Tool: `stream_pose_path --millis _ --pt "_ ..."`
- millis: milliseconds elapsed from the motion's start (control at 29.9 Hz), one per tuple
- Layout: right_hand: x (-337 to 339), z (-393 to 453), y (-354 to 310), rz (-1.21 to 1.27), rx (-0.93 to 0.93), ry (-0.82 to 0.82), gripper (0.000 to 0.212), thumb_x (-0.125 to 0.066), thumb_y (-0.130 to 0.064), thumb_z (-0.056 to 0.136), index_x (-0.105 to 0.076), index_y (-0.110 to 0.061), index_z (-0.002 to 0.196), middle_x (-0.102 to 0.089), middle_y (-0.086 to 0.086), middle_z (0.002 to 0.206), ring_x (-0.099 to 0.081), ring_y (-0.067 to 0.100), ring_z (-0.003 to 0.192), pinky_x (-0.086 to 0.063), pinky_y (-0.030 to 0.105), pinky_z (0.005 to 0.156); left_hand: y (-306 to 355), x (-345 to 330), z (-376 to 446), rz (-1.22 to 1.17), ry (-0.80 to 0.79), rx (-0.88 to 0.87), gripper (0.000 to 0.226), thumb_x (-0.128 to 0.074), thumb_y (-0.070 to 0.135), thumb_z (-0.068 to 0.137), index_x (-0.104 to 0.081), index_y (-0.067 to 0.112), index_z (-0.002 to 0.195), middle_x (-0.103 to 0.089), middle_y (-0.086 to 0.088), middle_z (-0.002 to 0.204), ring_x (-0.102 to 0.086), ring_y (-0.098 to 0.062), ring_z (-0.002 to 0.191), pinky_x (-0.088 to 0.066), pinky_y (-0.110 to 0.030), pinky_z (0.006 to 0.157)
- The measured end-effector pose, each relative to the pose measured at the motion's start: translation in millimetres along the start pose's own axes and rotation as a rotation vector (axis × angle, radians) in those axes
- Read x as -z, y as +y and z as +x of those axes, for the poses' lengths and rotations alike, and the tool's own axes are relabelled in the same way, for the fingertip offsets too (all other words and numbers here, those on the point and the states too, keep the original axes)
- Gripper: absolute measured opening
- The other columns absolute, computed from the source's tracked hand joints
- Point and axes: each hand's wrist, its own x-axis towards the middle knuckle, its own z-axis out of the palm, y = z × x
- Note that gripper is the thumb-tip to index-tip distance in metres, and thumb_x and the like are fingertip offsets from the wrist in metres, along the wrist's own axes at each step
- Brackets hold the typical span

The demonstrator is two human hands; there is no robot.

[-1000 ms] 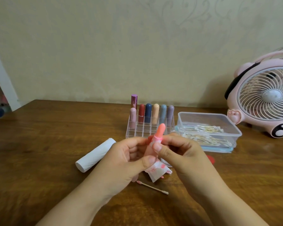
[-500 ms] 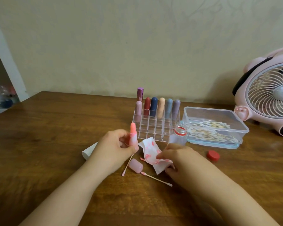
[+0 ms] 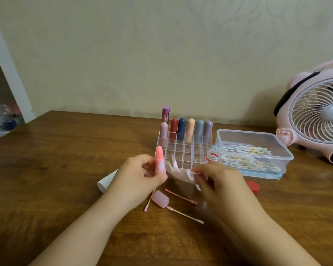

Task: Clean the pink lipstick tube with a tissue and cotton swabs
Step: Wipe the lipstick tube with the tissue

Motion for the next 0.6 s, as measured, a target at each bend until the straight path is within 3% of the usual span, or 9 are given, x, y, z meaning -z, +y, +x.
stream_pose_path --millis 100,234,368,469,603 --pt "11.8 0.3 -0.4 0.324 -0.155 0.157 0.021 -0.061 -0.018 0.088 -0.065 -0.038 0.082 -0.063 -0.017 0.069 -0.058 -0.004 0.072 -0.043 0.007 0.058 5.4 3.0 -3.4 -0.077 0.011 -0.035 0.020 -0.072 0.024 0.075 -0.066 0.022 0.093 -0.069 0.004 0.085 -0.065 -0.012 0.084 -0.055 -0.030 0.075" --pt "20.9 2.9 -2.3 0.630 -0.354 0.087 0.015 -0.058 -0.026 0.089 -0.066 -0.033 0.078 -0.068 -0.008 0.064 -0.061 -0.002 0.063 -0.045 0.009 0.048 12.2 3.9 -9.3 -0.133 -0.027 -0.043 0.020 -0.074 0.031 0.072 -0.061 0.034 0.086 -0.067 0.012 0.094 -0.062 -0.010 0.094 -0.053 -0.032 0.083" --pt "21.9 3.6 -2.5 0.737 -0.410 0.070 0.020 -0.055 -0.028 0.089 -0.069 -0.025 0.075 -0.068 0.008 0.066 -0.058 0.023 0.057 -0.050 0.027 0.058 14.5 4.5 -11.0 -0.354 -0.151 0.044 0.032 -0.078 0.030 0.065 -0.065 0.029 0.094 -0.071 0.008 0.099 -0.064 -0.010 0.097 -0.050 -0.026 0.076" --pt "21.8 3.3 -4.6 0.771 -0.348 -0.017 0.021 -0.054 -0.021 0.091 -0.069 -0.020 0.076 -0.062 -0.001 0.051 -0.052 0.005 0.048 -0.045 0.016 0.050 14.7 5.8 -11.5 -0.468 -0.215 0.065 0.046 -0.081 0.034 0.053 -0.068 0.029 0.097 -0.072 0.015 0.098 -0.064 -0.009 0.101 -0.049 -0.026 0.077" --pt "20.4 1.6 -7.8 0.657 -0.273 0.007 0.015 -0.062 -0.016 0.086 -0.069 -0.026 0.077 -0.072 -0.004 0.066 -0.066 0.005 0.059 -0.055 0.021 0.057 14.8 6.9 -11.5 -0.412 -0.140 -0.003 0.025 -0.081 0.026 0.062 -0.070 0.027 0.085 -0.066 0.011 0.102 -0.061 -0.010 0.097 -0.046 -0.024 0.075"
